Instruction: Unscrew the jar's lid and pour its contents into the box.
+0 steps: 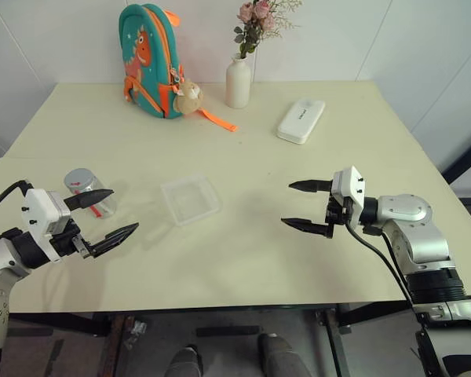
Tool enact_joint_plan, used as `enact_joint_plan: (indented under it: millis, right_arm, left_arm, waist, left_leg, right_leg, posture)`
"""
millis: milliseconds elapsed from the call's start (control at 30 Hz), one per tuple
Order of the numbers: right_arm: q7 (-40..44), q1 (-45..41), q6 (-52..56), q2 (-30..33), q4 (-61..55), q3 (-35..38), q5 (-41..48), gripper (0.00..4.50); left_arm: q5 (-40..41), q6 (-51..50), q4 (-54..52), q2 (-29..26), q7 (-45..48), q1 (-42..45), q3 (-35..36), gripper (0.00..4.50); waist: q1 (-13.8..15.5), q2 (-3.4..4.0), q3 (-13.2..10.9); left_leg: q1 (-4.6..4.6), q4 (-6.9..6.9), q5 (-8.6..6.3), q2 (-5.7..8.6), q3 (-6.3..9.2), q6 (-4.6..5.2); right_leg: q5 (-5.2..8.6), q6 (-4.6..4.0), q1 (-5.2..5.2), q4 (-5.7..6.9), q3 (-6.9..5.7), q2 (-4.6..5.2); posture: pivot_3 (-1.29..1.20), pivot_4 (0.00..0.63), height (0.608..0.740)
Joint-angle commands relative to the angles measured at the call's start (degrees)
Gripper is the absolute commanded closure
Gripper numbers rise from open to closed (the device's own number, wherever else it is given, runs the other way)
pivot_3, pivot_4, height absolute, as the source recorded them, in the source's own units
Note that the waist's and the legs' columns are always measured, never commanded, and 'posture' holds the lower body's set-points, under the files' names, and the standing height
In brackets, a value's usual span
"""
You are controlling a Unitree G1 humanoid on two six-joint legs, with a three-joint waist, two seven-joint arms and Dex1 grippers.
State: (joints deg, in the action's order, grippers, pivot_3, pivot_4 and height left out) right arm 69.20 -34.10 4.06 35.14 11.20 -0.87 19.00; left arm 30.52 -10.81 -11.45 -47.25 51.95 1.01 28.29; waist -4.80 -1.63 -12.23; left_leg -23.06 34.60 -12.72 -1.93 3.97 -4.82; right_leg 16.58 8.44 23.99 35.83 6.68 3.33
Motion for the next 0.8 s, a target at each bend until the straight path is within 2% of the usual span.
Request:
enact_joint_plan:
  millis: [33,200,433,500,600,633,800]
  right_arm:
    - [-0.3,-0.3,-0.4,0.3,-1.9,1.6,1.2,0.0]
    - [0.5,-0.6,-0.2,-1.4,-1.7,0.0,1.7,0.0]
    - [0.2,-7.4,2.5,-9.6,-2.2,-2.5,4.4,0.0]
    - [-0.1,-8.9,3.6,-11.6,-2.7,-3.1,5.0,0.0]
    - [-0.2,-11.3,3.7,-15.4,-2.7,-4.4,5.4,0.0]
    - [0.0,-11.9,3.4,-16.2,-2.5,-4.8,5.2,0.0]
    - [-0.7,-13.1,3.1,-18.0,-3.2,-5.3,4.8,0.0]
  left_arm:
    - [0.4,0.0,-1.6,0.1,-0.8,-0.5,1.9,0.02]
    - [-0.1,0.1,-5.0,2.4,-3.9,-5.9,5.3,0.02]
    - [-4.3,0.8,-9.4,14.8,-19.7,-15.4,13.9,0.02]
    - [-3.8,1.0,-9.0,16.9,-22.3,-15.1,14.7,0.02]
    - [-6.5,4.3,-2.5,19.3,-26.9,-9.9,12.2,0.02]
    - [-7.4,5.5,-0.3,19.4,-26.9,-7.9,10.5,0.02]
    - [-9.7,10.5,10.4,18.3,-25.3,0.8,5.4,0.02]
  waist:
    - [0.0,0.0,0.0]
    - [-0.2,0.0,0.0]
    - [-0.2,0.02,0.0]
    - [-0.1,0.01,0.0]
    - [0.7,-0.03,0.0]
    - [0.9,-0.07,0.0]
    - [1.4,-0.16,0.1]
  left_leg:
    - [0.0,0.02,0.0,0.0,0.0,0.0]
    - [0.02,0.08,0.0,0.0,0.0,0.0]
    - [0.04,0.23,-0.01,-0.01,0.01,0.01]
    - [0.04,0.4,-0.01,-0.02,0.05,0.01]
    - [0.12,0.52,0.03,0.0,0.14,0.04]
    - [0.13,0.52,0.08,0.02,0.14,0.07]
    - [0.1,0.56,0.17,0.05,0.11,0.03]
  right_leg:
    - [0.0,0.0,-0.01,0.0,0.0,0.0]
    - [0.0,0.0,-0.05,0.01,0.03,0.0]
    - [-0.03,0.03,-0.06,0.13,0.05,-0.01]
    - [-0.04,0.01,-0.13,0.13,0.04,-0.03]
    - [0.1,-0.37,-0.38,-0.08,-0.03,-0.03]
    - [0.26,-0.79,-0.45,-0.19,-0.03,-0.03]
    - [0.08,-0.8,-0.51,-0.34,-0.01,-0.01]
  posture:
    - [0.0,0.15,0.74]
    - [0.0,0.15,0.74]
    - [0.0,0.15,0.74]
    - [0.0,0.15,0.74]
    - [0.0,0.15,0.74]
    - [0.0,0.15,0.74]
    - [0.0,0.15,0.74]
